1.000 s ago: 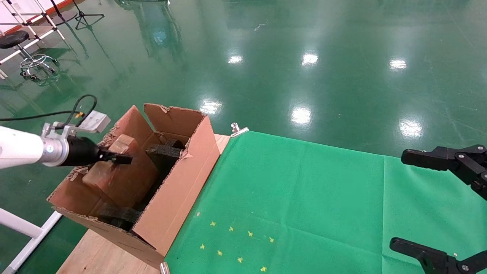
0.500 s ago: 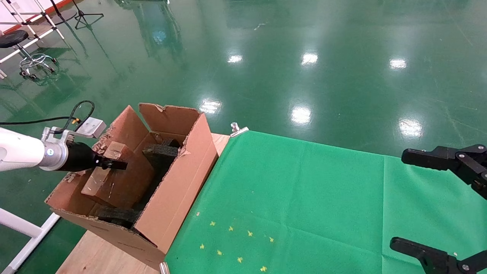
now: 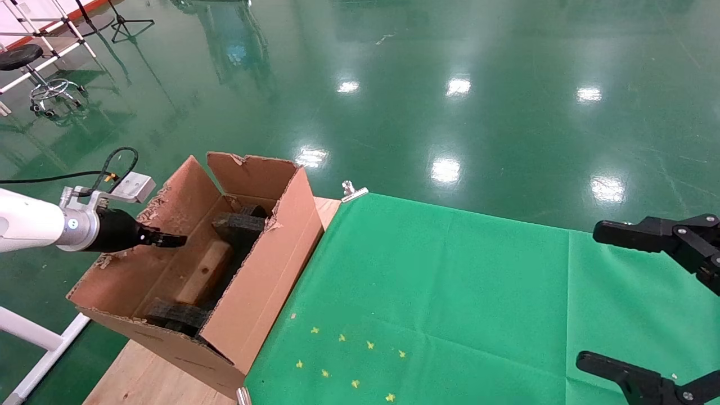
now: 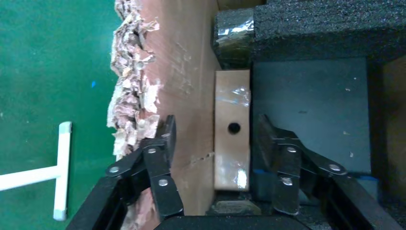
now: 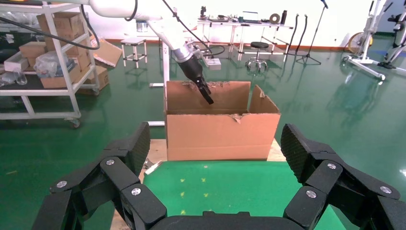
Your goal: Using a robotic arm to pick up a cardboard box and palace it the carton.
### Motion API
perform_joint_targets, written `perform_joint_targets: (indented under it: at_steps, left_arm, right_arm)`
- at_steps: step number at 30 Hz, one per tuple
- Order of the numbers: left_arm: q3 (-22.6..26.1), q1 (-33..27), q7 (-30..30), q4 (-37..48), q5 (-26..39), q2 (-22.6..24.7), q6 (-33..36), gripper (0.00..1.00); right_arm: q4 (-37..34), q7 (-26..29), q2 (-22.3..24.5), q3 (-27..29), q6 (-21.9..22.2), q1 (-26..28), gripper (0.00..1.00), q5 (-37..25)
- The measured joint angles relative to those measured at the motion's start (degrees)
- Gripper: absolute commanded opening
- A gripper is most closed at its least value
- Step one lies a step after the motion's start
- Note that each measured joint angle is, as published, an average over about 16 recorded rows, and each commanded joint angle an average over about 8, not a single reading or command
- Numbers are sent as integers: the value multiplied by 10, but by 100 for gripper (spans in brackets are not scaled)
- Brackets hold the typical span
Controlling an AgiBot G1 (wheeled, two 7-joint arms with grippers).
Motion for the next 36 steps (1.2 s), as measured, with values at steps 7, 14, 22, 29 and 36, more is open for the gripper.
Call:
perform_joint_targets:
  at_steps: [7,14,22,29,36]
  left_arm:
    - [-20,-19,23,-21,-29,-18,43,100]
    - [-49,-48,62,-58,-70,-49,109,100]
    - [-66,-65,88,-88,-96,-71,149,100]
    - [-73,-52,93,-116,-113,-74,157,100]
    - [-88,-16,96,-170,-156,-75,175,100]
  right_arm:
    - [0,0,0,0,0,0,100,0]
    - [0,0,0,0,0,0,100,0]
    - [0,0,0,0,0,0,100,0]
    - [0,0,0,0,0,0,100,0]
    - [0,0,0,0,0,0,100,0]
